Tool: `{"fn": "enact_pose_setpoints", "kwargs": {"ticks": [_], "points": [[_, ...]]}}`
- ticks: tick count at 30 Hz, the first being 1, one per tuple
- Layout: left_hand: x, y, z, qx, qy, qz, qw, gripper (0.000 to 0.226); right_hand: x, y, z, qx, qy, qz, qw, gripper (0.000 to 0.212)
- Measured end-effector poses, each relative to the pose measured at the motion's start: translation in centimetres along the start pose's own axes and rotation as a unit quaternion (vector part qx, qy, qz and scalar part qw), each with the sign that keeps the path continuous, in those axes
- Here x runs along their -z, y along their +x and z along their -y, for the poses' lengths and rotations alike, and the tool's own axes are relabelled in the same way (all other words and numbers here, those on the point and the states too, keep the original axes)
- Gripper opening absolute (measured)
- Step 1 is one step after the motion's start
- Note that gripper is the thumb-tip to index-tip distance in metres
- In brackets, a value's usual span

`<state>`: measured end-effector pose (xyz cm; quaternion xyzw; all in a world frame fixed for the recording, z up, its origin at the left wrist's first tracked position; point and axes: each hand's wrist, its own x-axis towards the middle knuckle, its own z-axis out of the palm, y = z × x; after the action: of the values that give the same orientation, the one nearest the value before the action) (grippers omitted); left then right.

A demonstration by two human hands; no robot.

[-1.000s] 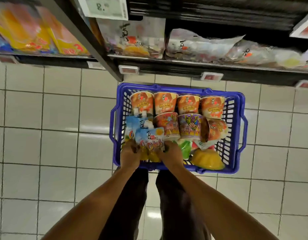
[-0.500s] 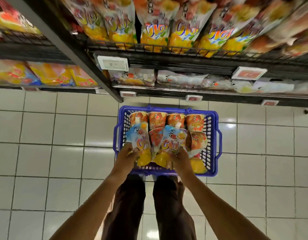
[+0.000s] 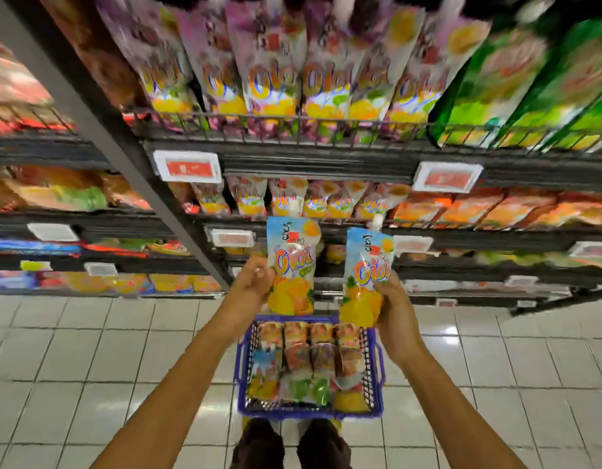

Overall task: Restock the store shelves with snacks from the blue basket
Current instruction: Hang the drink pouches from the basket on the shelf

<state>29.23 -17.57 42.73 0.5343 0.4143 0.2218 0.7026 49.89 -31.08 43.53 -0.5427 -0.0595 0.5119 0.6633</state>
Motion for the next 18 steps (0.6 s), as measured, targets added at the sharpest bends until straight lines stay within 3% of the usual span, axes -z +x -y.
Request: {"fn": "enact_pose_setpoints", "kwargs": {"ticks": [7, 12, 18], "points": [[0.1, -3.8, -17.0, -0.167, 0.084, -0.015, 0.982, 0.056, -6.5, -4.0, 12.7, 0.135, 0.01, 0.018, 0.991, 0.039], [0.3, -6.9, -27.1, -0.3, 0.094, -0.042, 0.948, 0.021, -11.5, -6.5, 20.7, 0.244, 0.023, 0.072, 0.967, 0.043], [0.2, -11.0, -36.9, -0.389, 0.029, -0.072, 0.918, 0.011, -16.3, -10.5, 29.1, 0.378, -0.049, 0.122, 0.917, 0.039]]}}
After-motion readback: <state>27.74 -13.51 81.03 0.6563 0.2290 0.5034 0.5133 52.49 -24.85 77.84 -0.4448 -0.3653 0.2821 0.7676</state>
